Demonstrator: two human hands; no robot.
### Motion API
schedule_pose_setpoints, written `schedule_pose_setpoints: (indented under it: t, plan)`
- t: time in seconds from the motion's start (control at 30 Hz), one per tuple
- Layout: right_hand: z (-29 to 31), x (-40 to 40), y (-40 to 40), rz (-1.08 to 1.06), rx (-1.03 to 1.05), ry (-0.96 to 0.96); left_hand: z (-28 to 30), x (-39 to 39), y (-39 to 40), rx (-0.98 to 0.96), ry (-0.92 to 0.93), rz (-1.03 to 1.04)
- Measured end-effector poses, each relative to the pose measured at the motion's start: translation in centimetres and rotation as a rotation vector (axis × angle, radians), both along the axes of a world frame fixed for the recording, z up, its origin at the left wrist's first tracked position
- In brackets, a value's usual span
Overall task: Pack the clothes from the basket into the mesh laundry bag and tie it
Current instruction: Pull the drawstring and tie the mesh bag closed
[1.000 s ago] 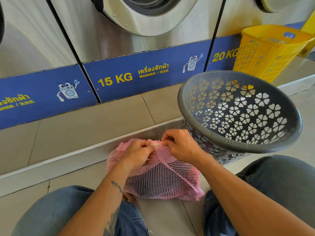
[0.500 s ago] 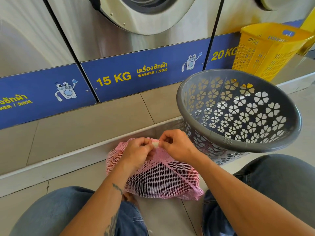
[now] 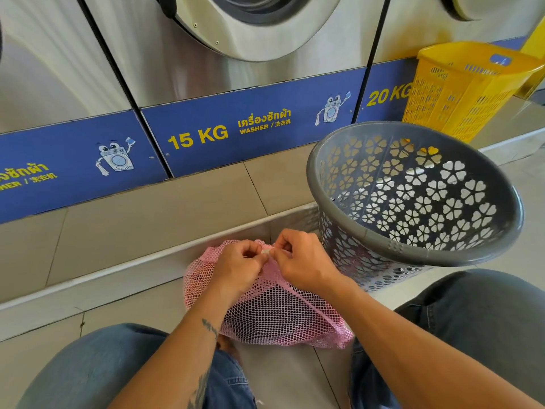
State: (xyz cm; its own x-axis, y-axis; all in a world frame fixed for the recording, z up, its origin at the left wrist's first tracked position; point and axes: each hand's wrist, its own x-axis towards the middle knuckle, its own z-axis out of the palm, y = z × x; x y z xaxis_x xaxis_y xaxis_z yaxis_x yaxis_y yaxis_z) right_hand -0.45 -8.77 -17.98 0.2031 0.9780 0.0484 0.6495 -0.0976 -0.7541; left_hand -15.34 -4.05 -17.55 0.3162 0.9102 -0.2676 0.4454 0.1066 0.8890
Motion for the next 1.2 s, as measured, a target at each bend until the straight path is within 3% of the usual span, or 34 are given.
schedule_pose_setpoints:
  t: [0.13,0.3,0.6,0.97,1.2]
  plan:
    - [0.6,0.0,0.3,-0.009,0.000,0.040,-0.1,0.2,-0.6,0.048,-0.039,-0.069]
    - [0.9,0.4,0.7,0.046,-0.055,0.018,0.0,0.5,-0.6,-0.074,-0.196,0.101]
    - [-0.5,0.7,0.3,0.038,-0.064,-0.037,0.0,1.0,-0.7,-0.144,-0.184,0.128]
    - [0.2,0.9,0.3,0.047,-0.084,0.024,0.6,0.4,-0.8,-0.225,-0.220,0.045]
    - [1.0,1.7,0.7,0.127,-0.161,0.097,0.7,-0.6,0.0,-0.281,-0.174,0.096]
